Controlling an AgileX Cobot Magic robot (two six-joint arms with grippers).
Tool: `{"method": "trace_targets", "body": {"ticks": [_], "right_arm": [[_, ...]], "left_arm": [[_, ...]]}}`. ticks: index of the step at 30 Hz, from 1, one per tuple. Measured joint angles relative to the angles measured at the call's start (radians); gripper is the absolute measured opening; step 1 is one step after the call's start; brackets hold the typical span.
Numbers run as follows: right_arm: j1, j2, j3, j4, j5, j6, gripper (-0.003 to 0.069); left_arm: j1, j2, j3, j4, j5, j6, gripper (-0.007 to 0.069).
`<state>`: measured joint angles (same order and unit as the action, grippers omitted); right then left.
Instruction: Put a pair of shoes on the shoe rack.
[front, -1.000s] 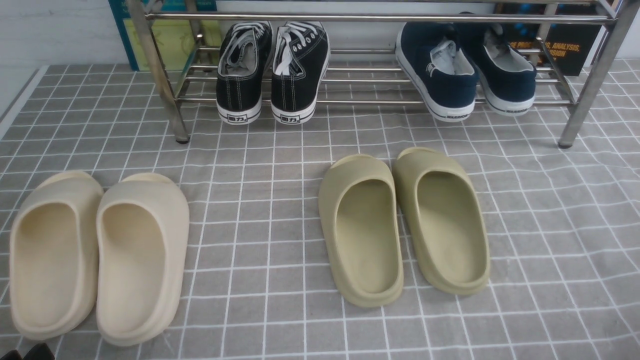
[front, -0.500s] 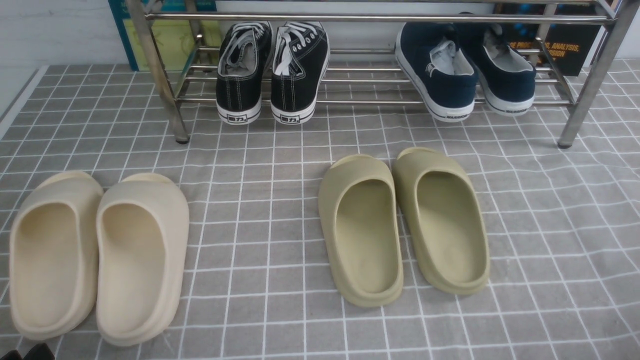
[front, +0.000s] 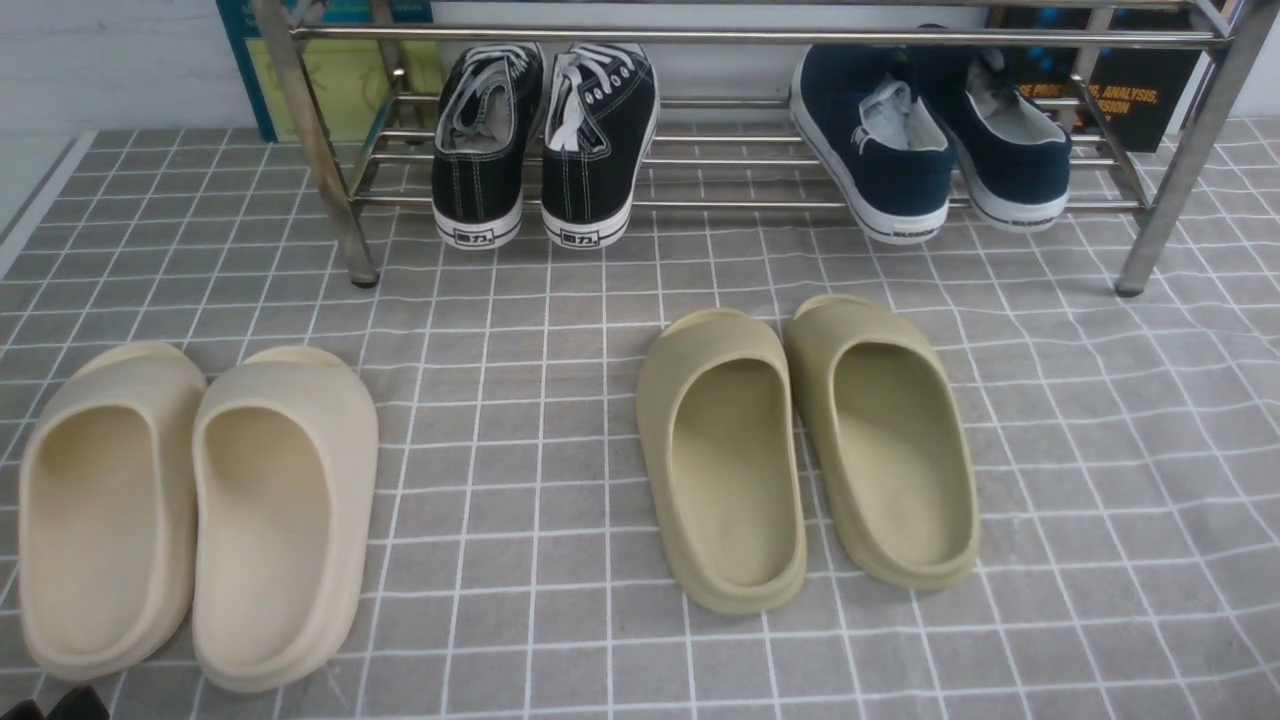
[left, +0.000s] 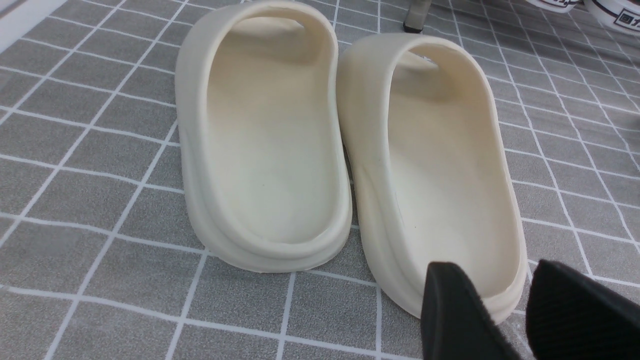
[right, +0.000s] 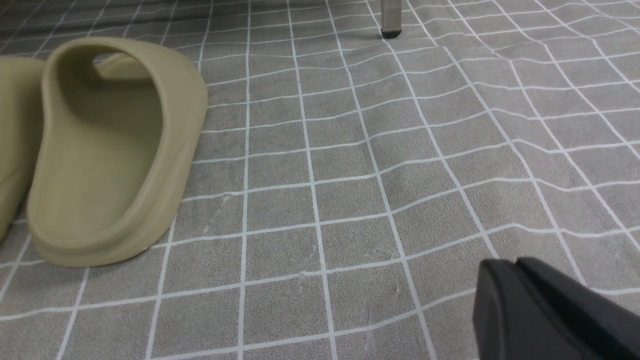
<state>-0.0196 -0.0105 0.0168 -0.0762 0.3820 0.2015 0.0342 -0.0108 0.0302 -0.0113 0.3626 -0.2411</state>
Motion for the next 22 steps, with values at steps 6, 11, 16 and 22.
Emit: {"method": "trace_targets", "body": {"ticks": [6, 11, 16, 22], "right_arm": [[0.0, 0.0, 0.0, 0.0, 0.0, 0.0, 0.0058], [0.0, 0.0, 0.0, 0.0, 0.0, 0.0, 0.0064], [0.0, 0.0, 0.0, 0.0, 0.0, 0.0, 0.0074], [0.0, 0.0, 0.0, 0.001, 0.0, 0.0, 0.008]], "left_arm": [[0.0, 0.0, 0.0, 0.0, 0.0, 0.0, 0.0239], [0.0, 0.0, 0.0, 0.0, 0.0, 0.0, 0.0239], [0.0, 0.0, 0.0, 0.0, 0.0, 0.0, 0.0239], [0.0, 0.0, 0.0, 0.0, 0.0, 0.0, 0.0239]]}}
